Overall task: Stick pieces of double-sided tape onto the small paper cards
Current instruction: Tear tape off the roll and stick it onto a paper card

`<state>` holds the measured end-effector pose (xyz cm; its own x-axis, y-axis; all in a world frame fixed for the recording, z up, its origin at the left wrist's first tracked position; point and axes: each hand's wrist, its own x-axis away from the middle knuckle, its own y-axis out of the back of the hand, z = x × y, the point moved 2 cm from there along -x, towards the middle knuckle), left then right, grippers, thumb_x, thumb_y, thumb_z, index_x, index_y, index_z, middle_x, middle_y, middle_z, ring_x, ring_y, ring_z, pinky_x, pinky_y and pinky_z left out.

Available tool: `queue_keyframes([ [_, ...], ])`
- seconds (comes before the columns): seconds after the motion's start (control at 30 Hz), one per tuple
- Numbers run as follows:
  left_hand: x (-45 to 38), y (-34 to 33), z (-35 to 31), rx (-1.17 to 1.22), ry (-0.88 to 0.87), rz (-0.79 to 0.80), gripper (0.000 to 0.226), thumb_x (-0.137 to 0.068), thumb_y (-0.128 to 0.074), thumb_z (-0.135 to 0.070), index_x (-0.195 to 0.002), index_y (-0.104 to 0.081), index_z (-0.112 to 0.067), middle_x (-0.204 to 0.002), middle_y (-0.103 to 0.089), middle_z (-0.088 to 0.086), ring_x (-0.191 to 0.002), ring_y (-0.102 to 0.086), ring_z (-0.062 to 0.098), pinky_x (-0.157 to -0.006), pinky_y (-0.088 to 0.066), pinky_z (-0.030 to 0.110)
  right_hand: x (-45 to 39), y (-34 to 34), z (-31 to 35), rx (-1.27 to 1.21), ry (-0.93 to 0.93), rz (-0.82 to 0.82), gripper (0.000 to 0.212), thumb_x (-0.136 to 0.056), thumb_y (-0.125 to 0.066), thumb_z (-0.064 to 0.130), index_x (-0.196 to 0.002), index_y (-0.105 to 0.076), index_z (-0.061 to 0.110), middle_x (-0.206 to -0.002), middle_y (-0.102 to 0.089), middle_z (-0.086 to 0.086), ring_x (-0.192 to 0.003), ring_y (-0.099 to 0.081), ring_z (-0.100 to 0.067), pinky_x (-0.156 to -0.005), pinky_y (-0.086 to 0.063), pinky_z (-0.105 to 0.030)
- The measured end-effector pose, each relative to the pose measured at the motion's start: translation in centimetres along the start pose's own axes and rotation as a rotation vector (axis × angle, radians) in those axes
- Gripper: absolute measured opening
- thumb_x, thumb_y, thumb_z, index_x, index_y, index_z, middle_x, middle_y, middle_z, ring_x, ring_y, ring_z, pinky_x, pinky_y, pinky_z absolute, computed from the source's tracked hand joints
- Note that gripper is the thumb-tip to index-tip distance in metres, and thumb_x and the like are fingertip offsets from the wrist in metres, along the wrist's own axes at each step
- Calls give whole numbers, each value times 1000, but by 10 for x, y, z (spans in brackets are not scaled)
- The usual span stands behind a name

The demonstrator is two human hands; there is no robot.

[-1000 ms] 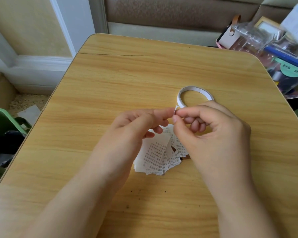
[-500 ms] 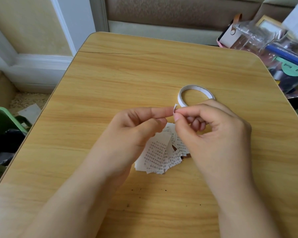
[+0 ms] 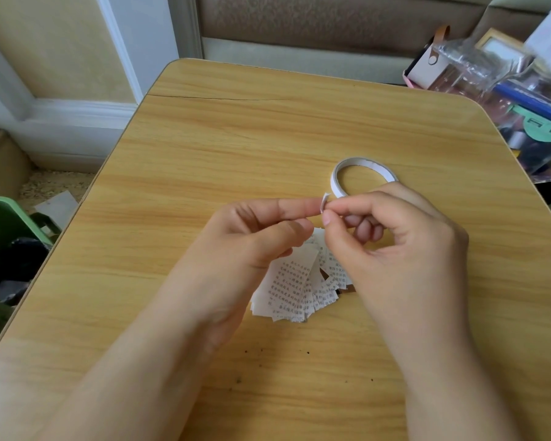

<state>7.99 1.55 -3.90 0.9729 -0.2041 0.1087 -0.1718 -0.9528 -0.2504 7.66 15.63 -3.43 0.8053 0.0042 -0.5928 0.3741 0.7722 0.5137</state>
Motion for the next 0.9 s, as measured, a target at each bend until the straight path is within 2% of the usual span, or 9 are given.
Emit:
queue_keyframes([
  [0.13, -1, 0, 1, 0, -3, 11, 25, -74, -62, -14, -88, -78, -27, -70, -68, -16, -67, -56, -5, -79, -37, 27, 1, 0, 0, 30, 22, -16, 4, -77, -73, 9, -76, -73, 13, -69, -59, 1, -60, -47, -9, -60, -40, -13],
  [0.23, 0, 0, 2, 22, -13, 40, 21, -77, -66, -6, -91, -77, -17, -75, -72, -11, -70, -61, -5, -73, -45, 15, 1, 0, 1, 69, 49, -29, 3, -77, -73, 10, -76, -73, 12, -70, -59, 2, -62, -46, -6, -60, -39, -11],
  [0.37, 1, -1, 3, -7, -14, 35, 25, -80, -60, -5, -99, -73, -15, -90, -75, -4, -83, -64, -4, -73, -44, 7, 1, 0, 1, 134, 80, -40, 3, -79, -71, 12, -76, -73, 12, -71, -61, 1, -61, -47, -9, -58, -40, -14],
  [0.47, 0, -1, 3, -82, -13, 34, 23, -83, -67, -8, -101, -74, -19, -93, -75, -3, -87, -63, -1, -72, -42, 5, 1, 1, 0, 155, 103, -42, 5, -80, -71, 12, -78, -74, 10, -72, -62, -1, -61, -47, -10, -57, -42, -18],
  [0.53, 0, 0, 5, -148, -18, 8, 29, -75, -66, -18, -101, -75, -28, -87, -70, -7, -82, -57, 7, -69, -41, 8, 2, 0, 0, 184, 130, -41, 4, -80, -71, 11, -79, -74, 9, -73, -62, -1, -61, -47, -10, -57, -44, -24],
  [0.63, 0, -1, 7, -219, -35, -27, 34, -72, -61, -23, -101, -74, -33, -82, -64, -7, -78, -52, 18, -70, -40, 20, 3, -2, 0, 228, 145, -58, 3, -79, -72, 10, -79, -73, 8, -73, -63, -2, -61, -51, -10, -57, -46, -28],
  [0.73, 0, -2, 7, -233, -35, -24, 32, -75, -60, -23, -104, -74, -28, -92, -72, 0, -85, -61, 26, -83, -47, 34, 4, -3, 1, 209, 112, -62, 1, -75, -72, 10, -76, -72, 9, -72, -61, 0, -63, -49, -6, -57, -46, -26],
  [0.8, -1, -2, 6, -231, -23, -30, 31, -77, -60, -24, -105, -73, -25, -96, -74, -2, -99, -66, 22, -96, -47, 37, 4, -3, 2, 182, 97, -57, 1, -75, -71, 9, -74, -72, 10, -71, -59, 1, -63, -46, -6, -56, -44, -22],
  [0.9, -1, 1, 6, -196, -18, -54, 27, -76, -61, -23, -99, -76, -27, -99, -74, 0, -104, -65, 17, -100, -45, 34, 3, -3, 3, 175, 88, -49, 5, -76, -70, 9, -72, -71, 12, -67, -54, 3, -59, -43, -12, -56, -40, -16],
])
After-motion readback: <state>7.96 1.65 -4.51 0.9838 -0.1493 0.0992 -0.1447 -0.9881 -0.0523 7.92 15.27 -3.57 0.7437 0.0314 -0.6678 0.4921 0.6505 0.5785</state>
